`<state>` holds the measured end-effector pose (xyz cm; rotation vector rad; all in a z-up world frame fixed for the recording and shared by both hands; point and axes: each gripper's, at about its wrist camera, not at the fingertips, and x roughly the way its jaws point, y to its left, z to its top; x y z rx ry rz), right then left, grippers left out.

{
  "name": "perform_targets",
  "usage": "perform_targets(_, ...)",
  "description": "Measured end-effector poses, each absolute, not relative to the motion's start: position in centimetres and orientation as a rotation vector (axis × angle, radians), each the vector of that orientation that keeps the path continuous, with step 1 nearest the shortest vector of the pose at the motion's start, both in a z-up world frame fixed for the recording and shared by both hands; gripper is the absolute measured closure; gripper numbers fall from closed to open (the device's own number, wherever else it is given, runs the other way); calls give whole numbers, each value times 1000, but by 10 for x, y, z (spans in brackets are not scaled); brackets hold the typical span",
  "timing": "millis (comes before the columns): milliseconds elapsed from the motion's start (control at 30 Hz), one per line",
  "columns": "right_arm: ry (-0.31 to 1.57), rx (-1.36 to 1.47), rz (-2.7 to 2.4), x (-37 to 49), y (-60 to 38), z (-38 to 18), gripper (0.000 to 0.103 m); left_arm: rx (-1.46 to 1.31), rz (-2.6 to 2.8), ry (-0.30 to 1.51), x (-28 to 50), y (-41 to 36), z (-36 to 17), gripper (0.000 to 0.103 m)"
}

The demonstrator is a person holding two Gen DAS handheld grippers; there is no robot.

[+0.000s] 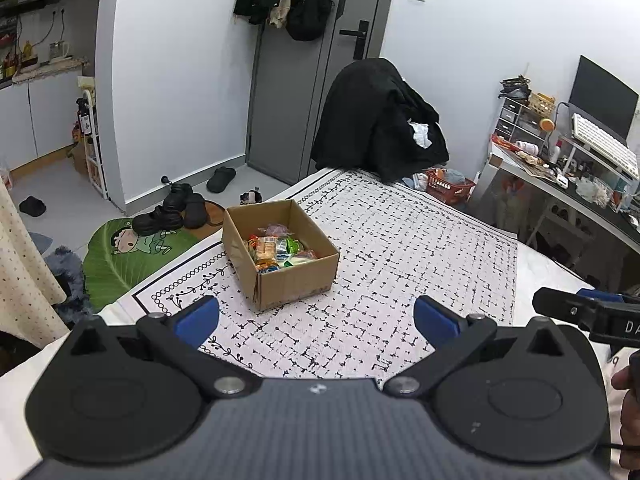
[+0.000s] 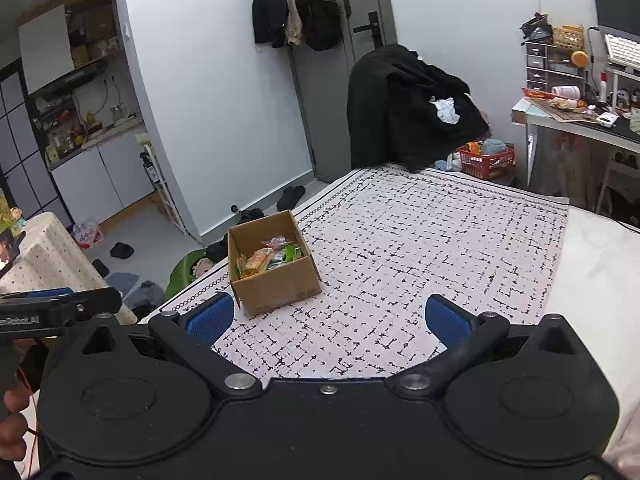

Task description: Organize snacks

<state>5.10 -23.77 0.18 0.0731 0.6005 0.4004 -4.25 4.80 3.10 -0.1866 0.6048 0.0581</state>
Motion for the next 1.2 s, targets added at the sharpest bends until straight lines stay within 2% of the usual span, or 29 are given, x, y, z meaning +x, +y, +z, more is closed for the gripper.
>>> perform_targets(1200,630,45,424,44,-231,-4,0,-180,20,590,-55,40,28,0)
